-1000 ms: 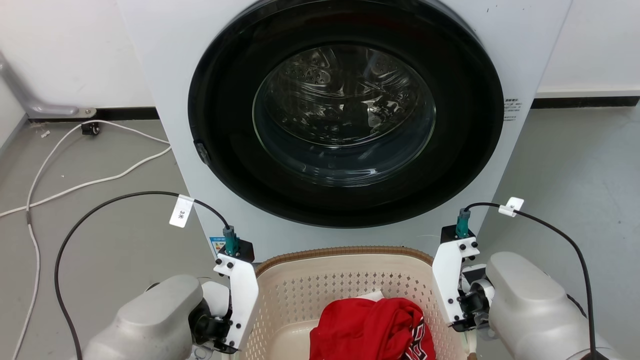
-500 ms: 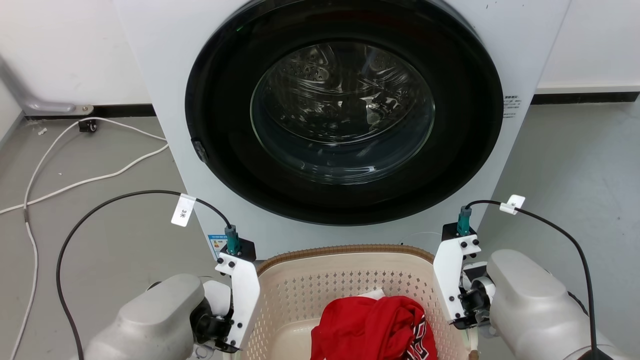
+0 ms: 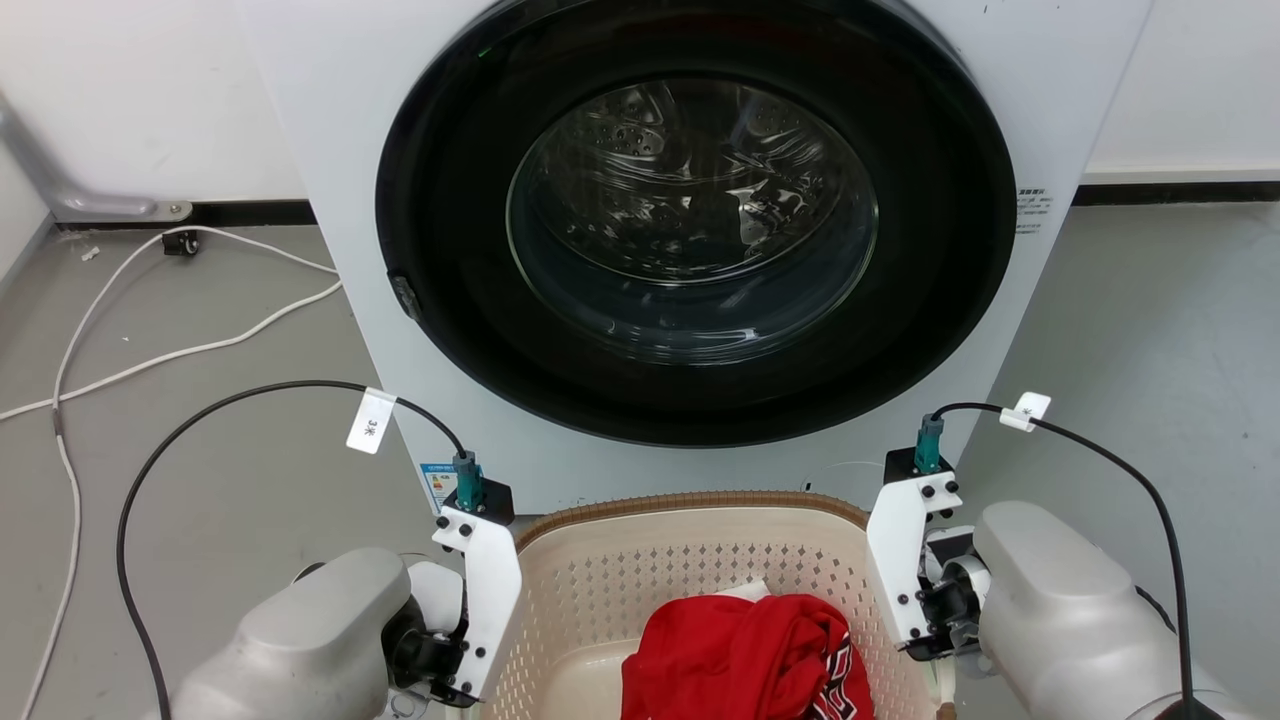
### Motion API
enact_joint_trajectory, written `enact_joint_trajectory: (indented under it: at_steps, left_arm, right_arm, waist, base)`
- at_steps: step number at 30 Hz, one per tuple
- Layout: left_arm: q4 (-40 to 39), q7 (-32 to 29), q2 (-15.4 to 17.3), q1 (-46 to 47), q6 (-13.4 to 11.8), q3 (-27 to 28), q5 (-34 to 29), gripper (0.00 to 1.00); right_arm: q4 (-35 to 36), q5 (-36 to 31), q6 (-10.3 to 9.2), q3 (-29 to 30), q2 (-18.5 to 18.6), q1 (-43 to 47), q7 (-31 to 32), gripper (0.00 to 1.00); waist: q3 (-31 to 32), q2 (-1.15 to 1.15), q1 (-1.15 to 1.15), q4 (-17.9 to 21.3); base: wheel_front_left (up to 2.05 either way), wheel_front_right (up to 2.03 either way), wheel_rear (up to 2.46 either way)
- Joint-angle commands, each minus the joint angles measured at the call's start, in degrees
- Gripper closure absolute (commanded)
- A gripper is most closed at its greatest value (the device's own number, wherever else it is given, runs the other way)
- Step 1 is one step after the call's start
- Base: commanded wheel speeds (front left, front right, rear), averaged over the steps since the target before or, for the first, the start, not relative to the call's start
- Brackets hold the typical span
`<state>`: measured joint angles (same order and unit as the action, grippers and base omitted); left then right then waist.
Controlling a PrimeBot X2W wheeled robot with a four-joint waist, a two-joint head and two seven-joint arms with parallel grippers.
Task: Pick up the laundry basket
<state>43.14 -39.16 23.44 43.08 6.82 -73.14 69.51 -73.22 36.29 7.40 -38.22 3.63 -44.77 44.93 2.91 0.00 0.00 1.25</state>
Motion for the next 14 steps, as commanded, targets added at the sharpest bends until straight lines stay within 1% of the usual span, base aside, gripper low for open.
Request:
enact_joint_trajectory:
  at_steps: [1, 14]
  left_arm:
    - [-1.0, -0.53, -0.96, -0.41, 1.14, -0.5, -0.31, 1.0]
    - [-0.49, -0.63, -1.55, -0.85, 1.14, -0.52, -0.5, 1.0]
  right_arm:
    - [0.38, -0.07, 0.16, -0.24, -0.53, -1.65, -0.59, 1.0]
    - [0.11, -0.05, 0.17, -0.31, -0.8, -1.8, -0.78, 1.0]
  waist:
    - [-0.08, 0.0, 0.0, -0.04]
    - [-0.84, 0.0, 0.0, -0.46]
  base:
    - [0.0, 0.0, 0.0]
    - [0.0, 0.0, 0.0]
